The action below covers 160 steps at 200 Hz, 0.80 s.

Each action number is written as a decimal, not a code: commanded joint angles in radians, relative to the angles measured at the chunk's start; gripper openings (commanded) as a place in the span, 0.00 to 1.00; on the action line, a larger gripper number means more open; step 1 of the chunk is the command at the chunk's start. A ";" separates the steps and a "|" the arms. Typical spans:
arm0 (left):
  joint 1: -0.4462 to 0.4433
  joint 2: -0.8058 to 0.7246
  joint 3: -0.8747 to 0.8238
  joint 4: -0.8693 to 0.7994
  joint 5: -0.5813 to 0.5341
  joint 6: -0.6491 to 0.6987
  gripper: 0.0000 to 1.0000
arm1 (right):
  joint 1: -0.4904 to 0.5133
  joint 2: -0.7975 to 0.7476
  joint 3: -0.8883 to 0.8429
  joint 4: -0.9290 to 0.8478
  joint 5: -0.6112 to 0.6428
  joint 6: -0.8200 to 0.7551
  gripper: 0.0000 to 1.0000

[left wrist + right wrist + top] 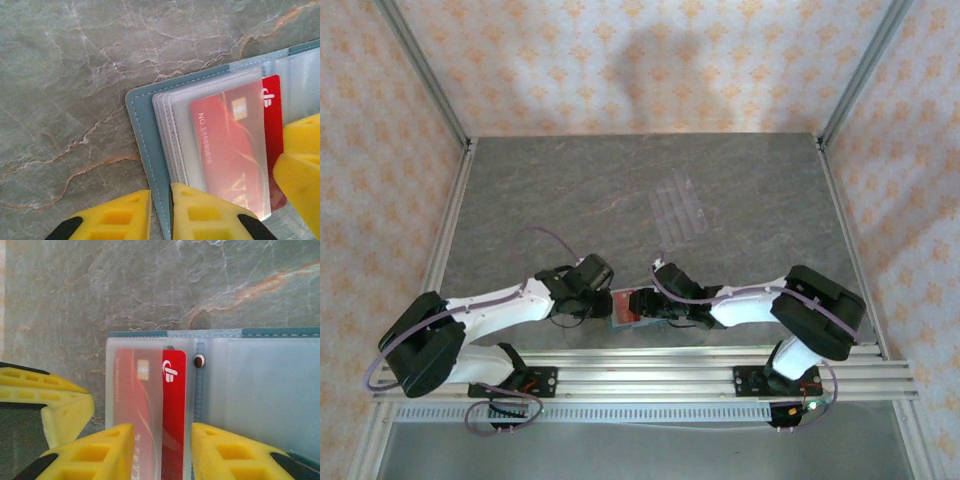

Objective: Put the credit cards into the card holder
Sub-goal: Insert the credit card into the card slot.

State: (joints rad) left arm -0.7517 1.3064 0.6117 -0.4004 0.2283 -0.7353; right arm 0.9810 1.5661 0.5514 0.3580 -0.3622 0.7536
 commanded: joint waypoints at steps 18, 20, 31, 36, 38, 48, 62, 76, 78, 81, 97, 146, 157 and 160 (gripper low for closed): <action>0.008 0.039 -0.020 0.033 -0.006 0.002 0.16 | 0.005 0.005 0.022 -0.072 0.023 -0.025 0.25; 0.008 0.040 -0.020 0.034 -0.005 0.002 0.15 | 0.005 0.006 0.023 -0.072 0.022 -0.026 0.25; 0.008 0.047 -0.025 0.042 -0.004 0.000 0.15 | 0.005 0.007 0.027 -0.081 0.022 -0.028 0.22; 0.008 0.049 -0.030 0.046 -0.004 -0.001 0.15 | 0.005 0.007 0.029 -0.083 0.022 -0.029 0.22; 0.009 0.051 -0.030 0.048 -0.004 -0.001 0.15 | 0.005 0.006 0.030 -0.085 0.022 -0.029 0.22; 0.009 0.051 -0.037 0.056 -0.004 -0.002 0.15 | 0.005 0.005 0.033 -0.088 0.020 -0.030 0.20; 0.008 0.055 -0.040 0.060 -0.004 -0.002 0.15 | 0.005 0.006 0.038 -0.094 0.019 -0.034 0.18; 0.008 0.062 -0.044 0.069 -0.002 -0.003 0.15 | 0.005 0.008 0.045 -0.102 0.019 -0.038 0.16; 0.008 0.064 -0.045 0.070 -0.001 -0.003 0.15 | 0.005 0.008 0.046 -0.103 0.018 -0.040 0.15; 0.008 0.066 -0.047 0.072 0.000 -0.003 0.15 | 0.005 0.009 0.048 -0.103 0.016 -0.040 0.15; 0.008 0.075 -0.050 0.082 0.002 -0.004 0.14 | 0.007 0.012 0.056 -0.106 0.014 -0.041 0.12; 0.006 0.091 -0.055 0.100 0.010 -0.009 0.14 | 0.023 0.022 0.080 -0.124 0.013 -0.050 0.11; 0.005 0.091 -0.056 0.103 0.010 -0.010 0.14 | 0.026 0.024 0.085 -0.130 0.017 -0.050 0.11; 0.005 0.091 -0.056 0.104 0.009 -0.011 0.14 | 0.027 0.024 0.086 -0.130 0.016 -0.050 0.11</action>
State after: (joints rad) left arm -0.7517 1.3624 0.5854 -0.3397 0.2333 -0.7357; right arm 0.9928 1.5799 0.6067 0.2523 -0.3614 0.7231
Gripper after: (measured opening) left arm 0.143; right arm 0.111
